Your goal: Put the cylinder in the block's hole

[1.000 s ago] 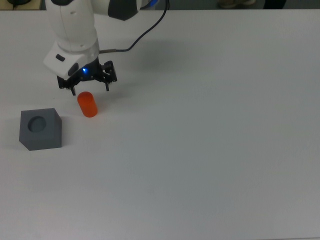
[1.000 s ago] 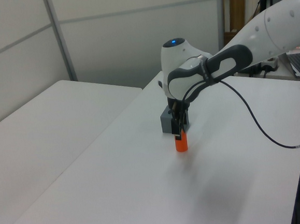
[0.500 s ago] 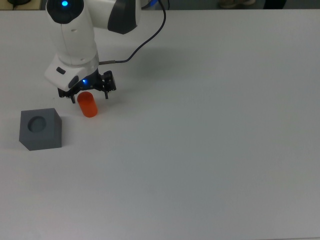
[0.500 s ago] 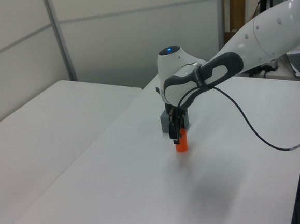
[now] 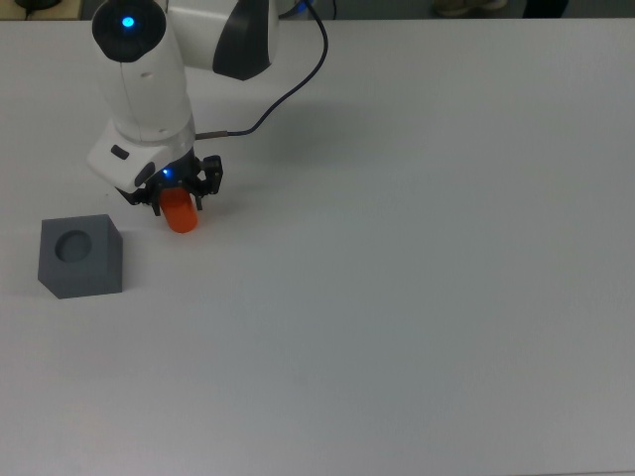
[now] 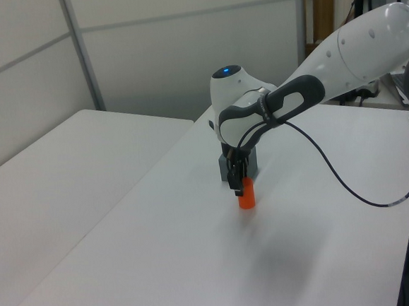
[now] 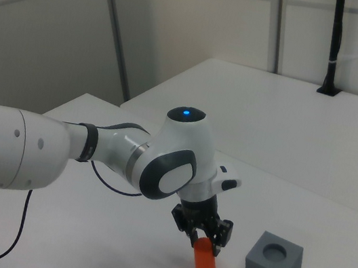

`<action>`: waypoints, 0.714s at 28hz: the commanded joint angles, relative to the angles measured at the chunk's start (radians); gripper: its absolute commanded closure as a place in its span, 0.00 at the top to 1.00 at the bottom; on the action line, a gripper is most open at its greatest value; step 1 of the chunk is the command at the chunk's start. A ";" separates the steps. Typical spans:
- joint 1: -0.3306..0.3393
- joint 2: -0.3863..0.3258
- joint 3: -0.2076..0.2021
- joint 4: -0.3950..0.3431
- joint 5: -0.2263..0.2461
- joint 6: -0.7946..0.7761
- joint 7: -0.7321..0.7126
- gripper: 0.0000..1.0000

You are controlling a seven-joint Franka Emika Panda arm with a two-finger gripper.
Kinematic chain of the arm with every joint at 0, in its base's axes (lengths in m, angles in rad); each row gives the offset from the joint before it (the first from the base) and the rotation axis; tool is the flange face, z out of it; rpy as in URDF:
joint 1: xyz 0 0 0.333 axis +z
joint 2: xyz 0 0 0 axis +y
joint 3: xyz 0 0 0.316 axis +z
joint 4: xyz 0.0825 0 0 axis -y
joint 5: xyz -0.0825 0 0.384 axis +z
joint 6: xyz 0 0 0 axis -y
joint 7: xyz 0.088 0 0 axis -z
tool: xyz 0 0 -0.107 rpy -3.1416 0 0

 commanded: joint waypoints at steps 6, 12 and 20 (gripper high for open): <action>-0.015 0.002 0.000 0.048 0.011 -0.001 -0.006 0.00; -0.044 -0.012 -0.008 0.120 0.066 -0.002 -0.005 0.00; -0.143 -0.005 -0.022 0.241 0.227 0.002 -0.008 0.00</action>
